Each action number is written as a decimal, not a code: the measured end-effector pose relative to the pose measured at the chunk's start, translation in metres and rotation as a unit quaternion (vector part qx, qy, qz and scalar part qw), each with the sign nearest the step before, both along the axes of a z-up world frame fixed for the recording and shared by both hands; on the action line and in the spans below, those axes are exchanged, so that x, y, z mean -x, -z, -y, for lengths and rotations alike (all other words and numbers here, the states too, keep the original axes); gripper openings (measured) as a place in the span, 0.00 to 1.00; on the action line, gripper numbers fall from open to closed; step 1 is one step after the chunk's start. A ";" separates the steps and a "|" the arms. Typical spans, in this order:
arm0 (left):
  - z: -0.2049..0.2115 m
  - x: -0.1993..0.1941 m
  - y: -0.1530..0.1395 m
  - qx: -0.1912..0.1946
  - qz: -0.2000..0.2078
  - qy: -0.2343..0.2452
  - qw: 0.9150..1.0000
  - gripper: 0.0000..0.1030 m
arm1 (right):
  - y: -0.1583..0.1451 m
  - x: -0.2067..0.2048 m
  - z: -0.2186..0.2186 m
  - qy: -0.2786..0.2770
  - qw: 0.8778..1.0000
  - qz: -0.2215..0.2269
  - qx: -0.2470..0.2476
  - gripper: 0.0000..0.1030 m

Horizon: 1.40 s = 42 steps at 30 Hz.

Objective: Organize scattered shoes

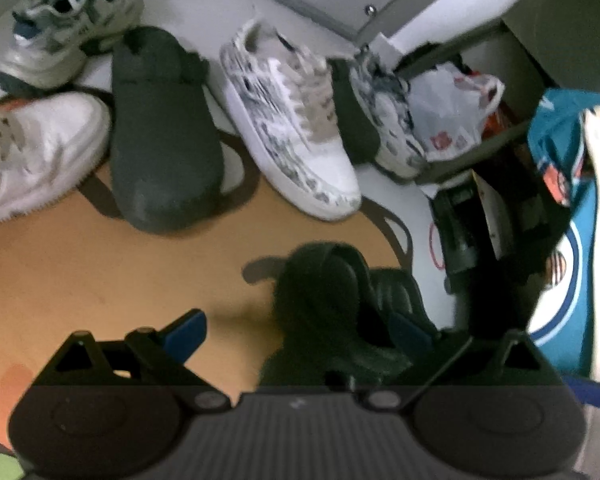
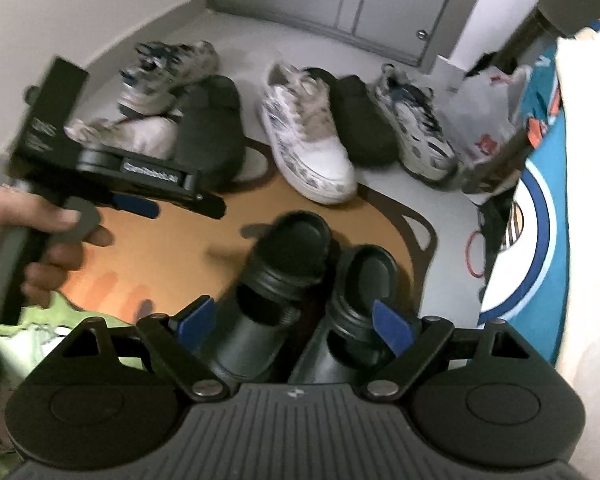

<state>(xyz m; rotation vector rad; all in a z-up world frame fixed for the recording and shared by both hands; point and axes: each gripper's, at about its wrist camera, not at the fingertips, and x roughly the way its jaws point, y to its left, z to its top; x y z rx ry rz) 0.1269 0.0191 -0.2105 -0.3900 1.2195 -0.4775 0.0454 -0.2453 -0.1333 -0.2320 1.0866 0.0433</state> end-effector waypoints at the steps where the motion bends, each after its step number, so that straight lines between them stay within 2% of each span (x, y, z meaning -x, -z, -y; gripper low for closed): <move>1: -0.004 -0.002 0.000 -0.002 0.002 -0.005 1.000 0.96 | -0.006 -0.001 -0.001 -0.009 1.000 0.001 0.007 0.87; 7: -0.031 -0.010 0.008 -0.023 0.000 -0.034 0.999 0.96 | -0.016 0.000 0.008 -0.057 0.998 0.006 -0.011 0.89; 10: -0.042 -0.011 0.013 -0.037 0.001 -0.043 0.998 0.96 | -0.010 0.002 0.017 -0.058 0.998 0.012 -0.025 0.89; 14: -0.052 -0.013 0.023 -0.047 -0.009 -0.057 0.997 0.96 | -0.011 -0.004 0.021 -0.059 0.997 -0.003 -0.049 0.89; 19: -0.054 -0.020 0.032 -0.057 -0.008 -0.057 0.997 0.96 | -0.027 -0.005 0.024 -0.068 0.996 0.032 -0.051 0.89; 23: -0.056 -0.029 0.032 -0.050 0.000 -0.060 0.997 0.96 | -0.034 -0.002 0.026 -0.061 0.995 0.050 -0.057 0.91; 27: -0.058 -0.046 0.028 -0.057 0.019 -0.066 0.996 0.96 | -0.028 -0.004 0.025 -0.059 0.997 0.035 -0.042 0.91; 37: -0.068 -0.080 0.025 -0.068 0.055 -0.096 0.992 0.97 | -0.008 -0.011 0.031 -0.046 0.998 -0.002 -0.052 0.91; 42: -0.077 -0.091 0.044 -0.065 0.028 -0.116 0.991 0.96 | -0.001 -0.011 0.036 -0.036 0.998 -0.011 -0.053 0.91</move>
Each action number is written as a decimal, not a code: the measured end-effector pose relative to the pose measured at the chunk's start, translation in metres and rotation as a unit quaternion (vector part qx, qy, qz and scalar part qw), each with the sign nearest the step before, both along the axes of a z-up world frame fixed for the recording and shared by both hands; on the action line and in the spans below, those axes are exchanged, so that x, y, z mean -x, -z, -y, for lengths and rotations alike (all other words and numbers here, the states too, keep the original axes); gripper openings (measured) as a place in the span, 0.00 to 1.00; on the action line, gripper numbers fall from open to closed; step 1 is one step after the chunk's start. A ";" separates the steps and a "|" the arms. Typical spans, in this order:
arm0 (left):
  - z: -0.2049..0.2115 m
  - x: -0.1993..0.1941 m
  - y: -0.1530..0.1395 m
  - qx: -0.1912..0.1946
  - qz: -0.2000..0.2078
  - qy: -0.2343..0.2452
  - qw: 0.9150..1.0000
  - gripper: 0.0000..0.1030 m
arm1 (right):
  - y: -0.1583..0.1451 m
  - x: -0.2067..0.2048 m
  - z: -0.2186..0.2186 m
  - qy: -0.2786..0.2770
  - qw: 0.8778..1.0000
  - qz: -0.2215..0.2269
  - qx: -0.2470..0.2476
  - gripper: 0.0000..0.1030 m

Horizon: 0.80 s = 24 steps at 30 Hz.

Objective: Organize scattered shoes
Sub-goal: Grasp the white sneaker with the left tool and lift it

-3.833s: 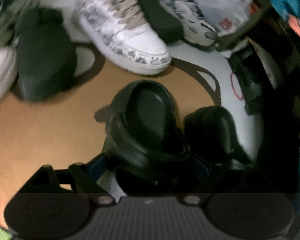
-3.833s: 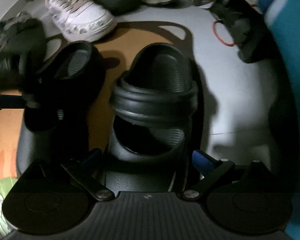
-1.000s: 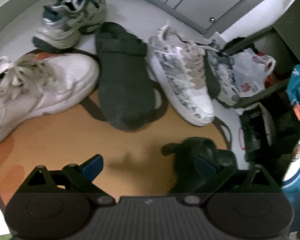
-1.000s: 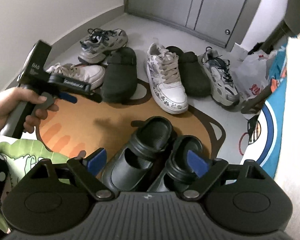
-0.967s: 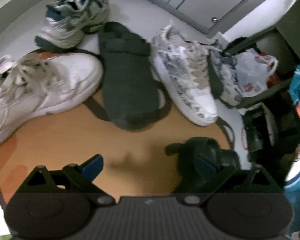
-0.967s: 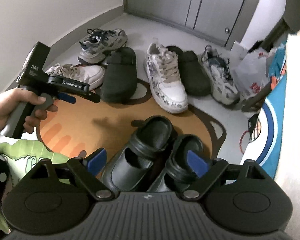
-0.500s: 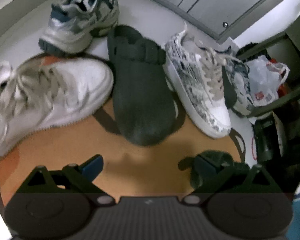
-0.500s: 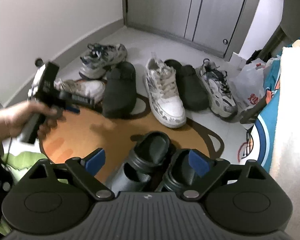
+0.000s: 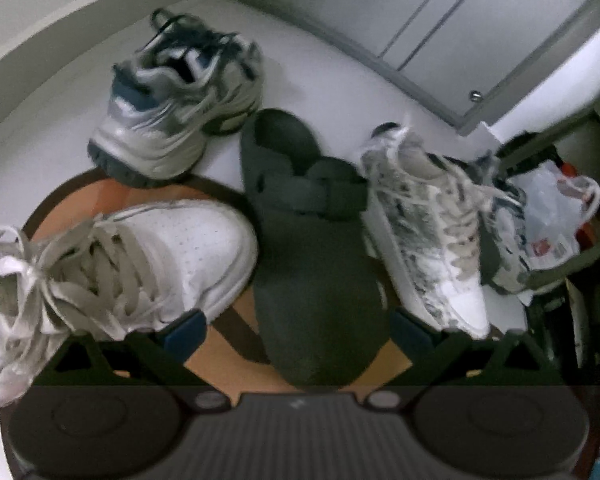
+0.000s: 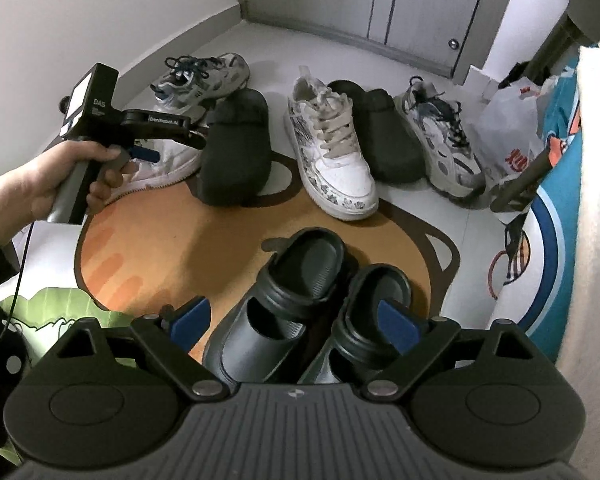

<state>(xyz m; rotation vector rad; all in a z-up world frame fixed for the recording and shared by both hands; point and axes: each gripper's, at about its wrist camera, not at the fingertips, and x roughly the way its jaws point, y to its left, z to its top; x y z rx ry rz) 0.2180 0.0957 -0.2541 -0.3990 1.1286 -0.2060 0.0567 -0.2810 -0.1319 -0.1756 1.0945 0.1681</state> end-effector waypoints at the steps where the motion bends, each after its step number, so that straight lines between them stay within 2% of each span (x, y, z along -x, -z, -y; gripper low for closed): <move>1: -0.002 0.000 0.004 0.001 -0.007 -0.003 1.000 0.96 | 0.002 0.000 0.001 0.002 1.000 -0.004 -0.002 0.91; 5: -0.010 0.005 0.015 0.000 -0.016 -0.012 1.000 0.95 | 0.006 -0.001 0.001 0.002 1.000 -0.014 -0.004 0.91; 14: -0.026 0.023 0.012 -0.012 -0.021 -0.024 0.999 0.95 | 0.008 0.002 -0.003 -0.001 1.000 -0.022 -0.001 0.91; 17: -0.034 0.030 0.014 -0.036 -0.031 -0.037 0.998 0.94 | 0.005 0.004 -0.010 -0.016 1.000 -0.018 -0.002 0.91; 19: -0.042 0.032 0.015 -0.057 -0.034 -0.055 0.996 0.86 | 0.004 0.007 -0.014 -0.026 1.000 -0.016 0.002 0.91; 24: -0.066 0.032 0.020 -0.057 -0.051 -0.095 0.993 0.70 | 0.004 0.009 -0.019 -0.032 0.999 -0.015 0.010 0.91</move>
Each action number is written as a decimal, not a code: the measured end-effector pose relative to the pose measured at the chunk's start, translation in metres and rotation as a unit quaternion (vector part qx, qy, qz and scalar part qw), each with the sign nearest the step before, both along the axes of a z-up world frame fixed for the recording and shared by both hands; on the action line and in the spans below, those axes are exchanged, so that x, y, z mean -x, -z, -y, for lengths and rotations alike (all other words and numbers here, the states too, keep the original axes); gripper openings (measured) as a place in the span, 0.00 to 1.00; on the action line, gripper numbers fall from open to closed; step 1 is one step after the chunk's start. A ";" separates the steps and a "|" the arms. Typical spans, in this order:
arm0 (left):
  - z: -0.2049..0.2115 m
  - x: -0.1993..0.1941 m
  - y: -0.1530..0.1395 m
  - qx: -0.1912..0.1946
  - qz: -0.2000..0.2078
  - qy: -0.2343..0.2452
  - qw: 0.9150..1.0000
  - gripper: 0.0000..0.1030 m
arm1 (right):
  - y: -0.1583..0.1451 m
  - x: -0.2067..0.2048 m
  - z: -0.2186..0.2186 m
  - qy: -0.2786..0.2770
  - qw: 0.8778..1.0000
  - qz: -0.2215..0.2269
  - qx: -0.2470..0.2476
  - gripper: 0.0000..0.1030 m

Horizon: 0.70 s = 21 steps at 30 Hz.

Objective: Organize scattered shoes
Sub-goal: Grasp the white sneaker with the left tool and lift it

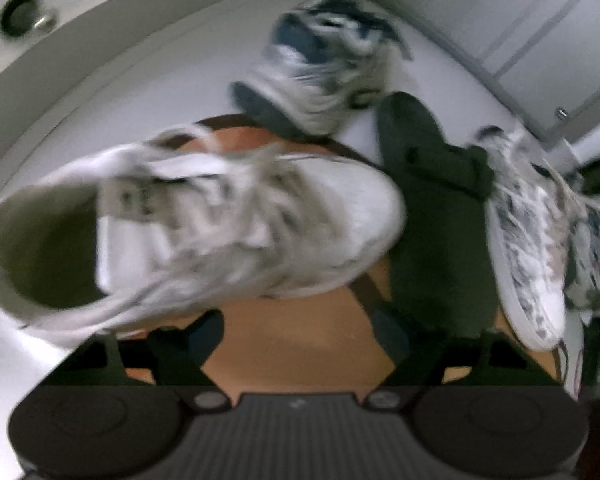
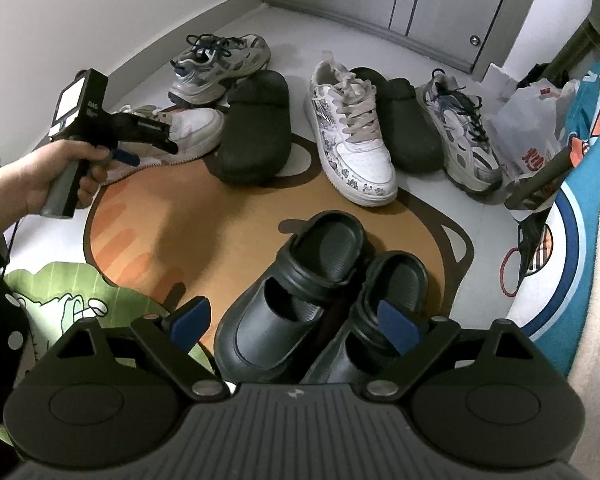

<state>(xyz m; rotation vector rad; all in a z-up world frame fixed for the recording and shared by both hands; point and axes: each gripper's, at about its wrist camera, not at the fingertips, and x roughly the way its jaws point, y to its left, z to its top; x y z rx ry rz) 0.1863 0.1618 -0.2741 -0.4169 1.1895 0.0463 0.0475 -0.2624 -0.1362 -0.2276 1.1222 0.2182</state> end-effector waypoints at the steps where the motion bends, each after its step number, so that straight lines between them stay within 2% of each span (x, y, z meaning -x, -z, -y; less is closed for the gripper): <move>1: -0.002 0.000 0.000 -0.003 0.000 -0.002 1.000 0.69 | 0.000 0.000 -0.001 0.000 1.000 0.001 0.001 0.91; 3: -0.007 0.000 0.002 -0.004 0.000 -0.010 1.000 0.65 | -0.002 0.000 -0.002 -0.003 1.000 0.004 0.002 0.91; 5: -0.017 -0.001 0.008 0.002 -0.007 -0.031 0.999 0.55 | -0.003 0.001 -0.003 -0.006 1.000 0.007 0.005 0.91; 9: -0.031 -0.004 0.016 0.023 -0.014 -0.048 0.999 0.57 | -0.003 0.002 -0.004 -0.009 1.000 0.009 0.009 0.91; 13: -0.032 -0.005 0.013 0.010 -0.003 -0.043 0.999 0.57 | -0.004 0.002 -0.005 -0.013 1.000 0.011 0.009 0.91; 16: -0.039 -0.009 0.012 0.008 0.006 -0.057 0.998 0.53 | -0.002 0.002 -0.005 -0.013 1.000 0.010 0.012 0.91; 19: -0.041 -0.017 0.011 -0.011 -0.004 -0.058 0.998 0.53 | -0.002 0.002 -0.004 -0.013 1.000 0.010 0.012 0.91; 21: -0.042 -0.017 0.013 -0.011 -0.005 -0.054 0.998 0.53 | -0.002 0.002 -0.004 -0.014 1.000 0.011 0.013 0.91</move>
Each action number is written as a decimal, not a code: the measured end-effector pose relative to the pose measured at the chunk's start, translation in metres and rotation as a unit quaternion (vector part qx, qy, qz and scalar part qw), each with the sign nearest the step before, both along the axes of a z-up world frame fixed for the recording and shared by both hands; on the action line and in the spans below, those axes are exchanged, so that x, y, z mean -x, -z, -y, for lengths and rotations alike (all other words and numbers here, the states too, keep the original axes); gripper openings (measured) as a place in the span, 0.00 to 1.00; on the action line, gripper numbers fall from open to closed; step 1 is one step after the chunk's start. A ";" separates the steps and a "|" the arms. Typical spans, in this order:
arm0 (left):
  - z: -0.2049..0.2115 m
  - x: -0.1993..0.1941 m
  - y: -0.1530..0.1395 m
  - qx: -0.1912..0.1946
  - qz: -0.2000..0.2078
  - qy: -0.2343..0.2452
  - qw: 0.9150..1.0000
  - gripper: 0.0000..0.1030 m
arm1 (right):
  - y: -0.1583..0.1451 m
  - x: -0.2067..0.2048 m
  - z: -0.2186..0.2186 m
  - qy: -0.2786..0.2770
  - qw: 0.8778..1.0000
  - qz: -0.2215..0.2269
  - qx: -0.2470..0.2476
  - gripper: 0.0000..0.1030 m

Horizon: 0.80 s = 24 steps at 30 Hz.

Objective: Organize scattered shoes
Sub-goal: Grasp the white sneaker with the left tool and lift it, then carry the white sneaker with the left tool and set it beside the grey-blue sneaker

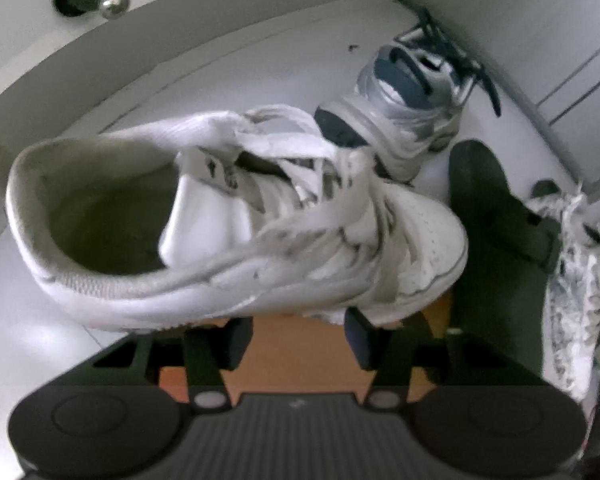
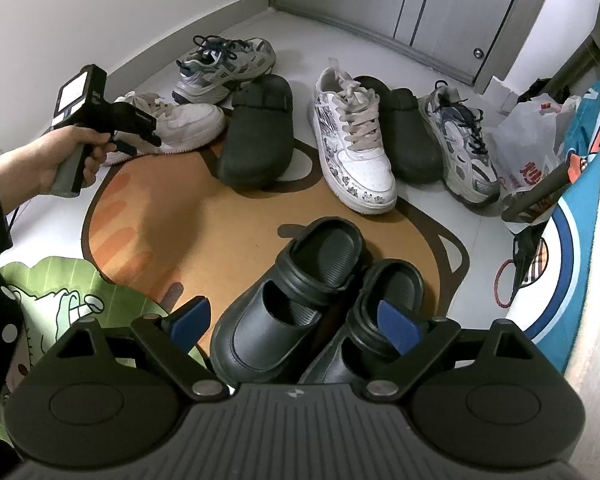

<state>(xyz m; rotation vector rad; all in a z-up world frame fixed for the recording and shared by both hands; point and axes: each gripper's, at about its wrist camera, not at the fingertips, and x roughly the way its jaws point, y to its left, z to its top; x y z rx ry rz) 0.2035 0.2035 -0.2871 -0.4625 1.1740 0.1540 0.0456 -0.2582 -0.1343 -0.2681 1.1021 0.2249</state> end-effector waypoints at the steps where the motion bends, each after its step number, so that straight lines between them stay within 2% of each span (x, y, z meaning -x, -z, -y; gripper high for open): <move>1: -0.001 0.001 0.001 0.002 0.003 -0.001 1.000 0.53 | 0.000 0.000 0.000 0.000 1.000 0.000 0.000 0.91; 6: -0.010 -0.003 0.002 0.010 0.000 -0.005 1.000 0.53 | 0.003 -0.001 0.001 0.004 1.000 -0.004 0.002 0.91; 11: -0.015 -0.010 -0.005 -0.026 0.021 -0.002 0.999 0.53 | 0.005 -0.001 0.002 0.006 1.000 -0.006 0.003 0.91; 19: -0.015 -0.018 -0.002 -0.037 0.010 0.009 0.999 0.53 | 0.007 -0.001 0.001 0.006 1.000 -0.009 0.007 0.91; 21: -0.012 -0.013 -0.004 -0.033 0.015 0.015 0.999 0.68 | 0.007 -0.001 0.000 0.005 1.000 -0.009 0.007 0.91; 22: -0.011 -0.008 -0.006 -0.020 0.023 0.017 0.999 0.85 | 0.007 0.000 0.000 0.004 1.000 -0.008 0.007 0.91; 23: -0.010 -0.005 -0.008 -0.011 0.030 0.019 0.999 0.90 | 0.006 0.000 0.000 0.004 1.000 -0.008 0.007 0.91; 24: -0.006 -0.003 -0.012 -0.006 0.034 0.027 0.999 0.90 | 0.006 0.000 -0.001 0.002 1.000 -0.008 0.007 0.91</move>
